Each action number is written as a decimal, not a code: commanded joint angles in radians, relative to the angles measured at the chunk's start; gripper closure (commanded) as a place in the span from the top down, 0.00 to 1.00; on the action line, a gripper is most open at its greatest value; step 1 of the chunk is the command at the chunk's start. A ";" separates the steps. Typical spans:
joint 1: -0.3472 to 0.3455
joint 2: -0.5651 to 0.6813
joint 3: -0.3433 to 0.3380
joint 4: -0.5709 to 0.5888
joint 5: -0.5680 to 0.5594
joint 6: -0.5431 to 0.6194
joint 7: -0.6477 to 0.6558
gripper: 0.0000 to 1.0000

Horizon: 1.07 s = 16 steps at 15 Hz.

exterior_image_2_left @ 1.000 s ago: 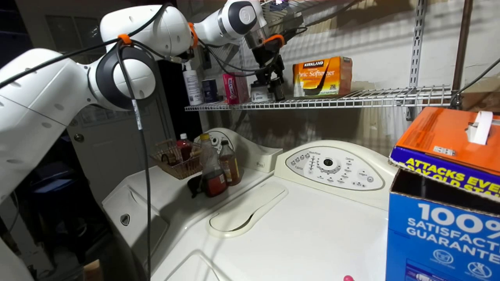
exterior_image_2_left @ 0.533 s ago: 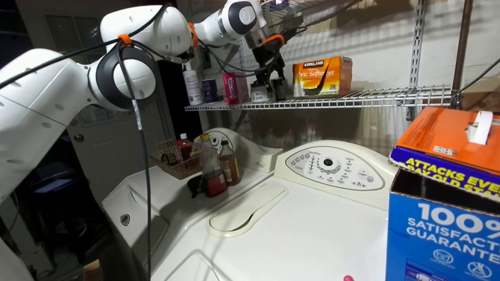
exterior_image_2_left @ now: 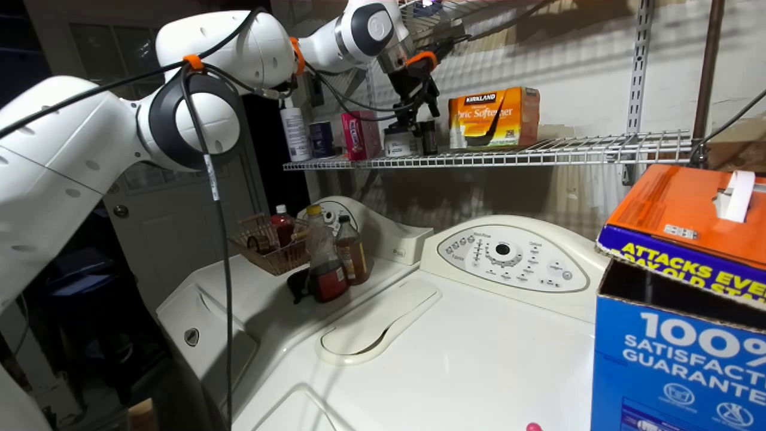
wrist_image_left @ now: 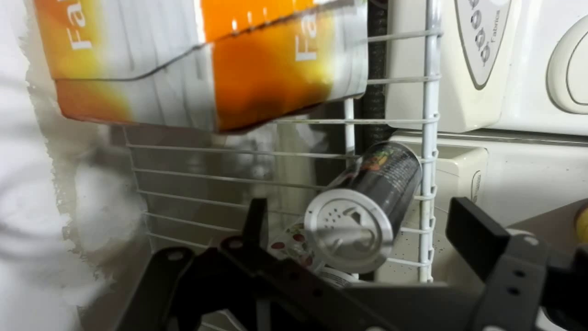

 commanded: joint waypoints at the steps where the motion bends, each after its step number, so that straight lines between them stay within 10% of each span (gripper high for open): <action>1: -0.003 -0.010 0.010 0.006 0.014 -0.037 -0.004 1.00; 7: 0.007 -0.114 0.028 0.000 0.022 -0.163 -0.041 1.00; 16: 0.029 -0.364 0.012 -0.087 0.006 -0.741 0.276 1.00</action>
